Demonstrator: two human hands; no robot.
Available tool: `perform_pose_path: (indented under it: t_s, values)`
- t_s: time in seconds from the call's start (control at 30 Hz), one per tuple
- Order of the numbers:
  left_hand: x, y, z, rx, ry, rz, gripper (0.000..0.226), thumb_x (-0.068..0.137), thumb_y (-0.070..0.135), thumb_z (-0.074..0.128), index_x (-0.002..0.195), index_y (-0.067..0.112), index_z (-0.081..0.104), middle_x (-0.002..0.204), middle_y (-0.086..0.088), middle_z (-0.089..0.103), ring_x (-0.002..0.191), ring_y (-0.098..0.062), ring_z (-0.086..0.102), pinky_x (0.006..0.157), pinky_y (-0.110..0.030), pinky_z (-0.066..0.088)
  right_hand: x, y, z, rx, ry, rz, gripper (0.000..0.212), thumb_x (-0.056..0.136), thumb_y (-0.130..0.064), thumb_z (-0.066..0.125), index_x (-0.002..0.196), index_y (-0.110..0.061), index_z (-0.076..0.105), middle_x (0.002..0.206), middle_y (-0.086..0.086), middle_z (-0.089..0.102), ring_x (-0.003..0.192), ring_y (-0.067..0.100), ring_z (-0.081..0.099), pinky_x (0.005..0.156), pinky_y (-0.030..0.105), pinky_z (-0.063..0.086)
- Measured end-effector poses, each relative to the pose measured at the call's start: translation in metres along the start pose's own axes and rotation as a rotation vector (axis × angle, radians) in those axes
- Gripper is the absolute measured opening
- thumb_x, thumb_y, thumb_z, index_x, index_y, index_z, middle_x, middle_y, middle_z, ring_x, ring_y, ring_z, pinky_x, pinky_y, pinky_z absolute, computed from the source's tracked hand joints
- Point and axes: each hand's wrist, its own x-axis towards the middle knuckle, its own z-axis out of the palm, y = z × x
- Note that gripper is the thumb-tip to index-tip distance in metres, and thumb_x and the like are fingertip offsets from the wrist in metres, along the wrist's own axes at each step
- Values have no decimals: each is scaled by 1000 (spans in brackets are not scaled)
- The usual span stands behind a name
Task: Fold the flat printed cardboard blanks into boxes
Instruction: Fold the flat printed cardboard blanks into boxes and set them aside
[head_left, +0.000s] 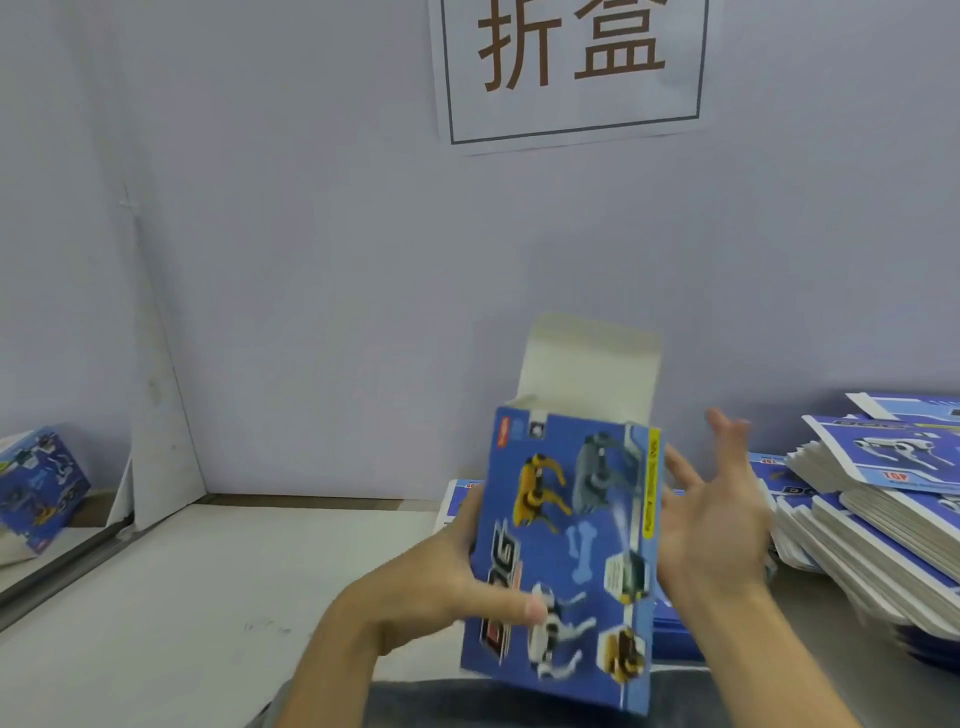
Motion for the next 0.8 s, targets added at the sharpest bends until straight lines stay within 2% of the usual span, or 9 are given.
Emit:
perform_pose_path:
  t_s: [0.07, 0.13, 0.23, 0.33, 0.4, 0.47, 0.57, 0.7, 0.8]
  values:
    - [-6, -1, -6, 10, -47, -20, 70, 79, 25, 84, 135, 41, 46, 123, 7, 71, 112, -17, 70, 91, -33, 58, 5, -8, -16, 238, 10, 132, 50, 95, -63, 44, 138, -40, 52, 127, 14, 63, 117, 37, 63, 94, 55, 50]
    - [-5, 5, -12, -108, 169, 140, 66, 74, 19, 88, 132, 27, 57, 118, -2, 74, 105, -19, 73, 82, -29, 59, 8, -10, -27, 199, 78, 148, 41, 99, -53, 41, 133, -36, 56, 121, 14, 68, 110, 36, 68, 84, 50, 52]
    - [-11, 19, -36, -561, 766, 385, 66, 70, 34, 78, 130, 14, 58, 126, -6, 70, 109, -25, 68, 84, -47, 58, 7, 0, -27, -235, 52, 129, 28, 103, -34, 48, 129, -31, 58, 117, 7, 69, 101, 26, 68, 79, 40, 49]
    - [-25, 19, -54, -566, 989, 358, 106, 62, 60, 69, 150, 13, 33, 149, 5, 48, 137, -24, 43, 106, -65, 41, 2, 6, -20, -868, -280, 109, 38, 95, -35, 65, 132, -39, 55, 131, -5, 60, 112, 16, 58, 77, 29, 45]
    - [-24, 18, -48, -498, 973, 243, 107, 59, 60, 79, 146, 14, 41, 146, 6, 49, 134, -20, 44, 110, -60, 39, -7, 9, -15, -1279, -613, 234, 67, 80, -53, 76, 139, -51, 45, 144, -21, 44, 129, 9, 45, 94, 29, 44]
    - [-14, 15, -31, -359, 881, 123, 90, 71, 51, 85, 145, 16, 46, 144, 5, 52, 128, -18, 49, 108, -50, 43, -15, 15, -12, -1644, -800, 319, 85, 73, -56, 80, 146, -53, 36, 155, -21, 32, 142, 13, 34, 115, 39, 34]
    - [9, 3, -10, -59, 734, -9, 55, 89, 41, 72, 137, 24, 53, 137, 7, 58, 119, -10, 58, 100, -35, 49, -14, 21, -9, -1806, -676, 199, 61, 84, -38, 78, 138, -46, 52, 148, -7, 46, 132, 20, 46, 108, 36, 40]
    - [21, -10, 2, 141, 542, -81, 38, 93, 44, 66, 128, 33, 57, 123, 18, 63, 94, 12, 65, 65, -5, 46, -11, 21, -8, -1820, -622, 123, 44, 88, -33, 75, 129, -44, 63, 132, -4, 56, 117, 20, 52, 97, 31, 46]
    - [22, -14, 0, 179, 619, -2, 27, 96, 38, 64, 121, 30, 62, 119, 15, 67, 97, 10, 64, 70, -3, 45, -6, 15, -11, -1733, -626, 16, 32, 95, -26, 63, 123, -42, 68, 124, -7, 64, 114, 19, 57, 96, 33, 49]
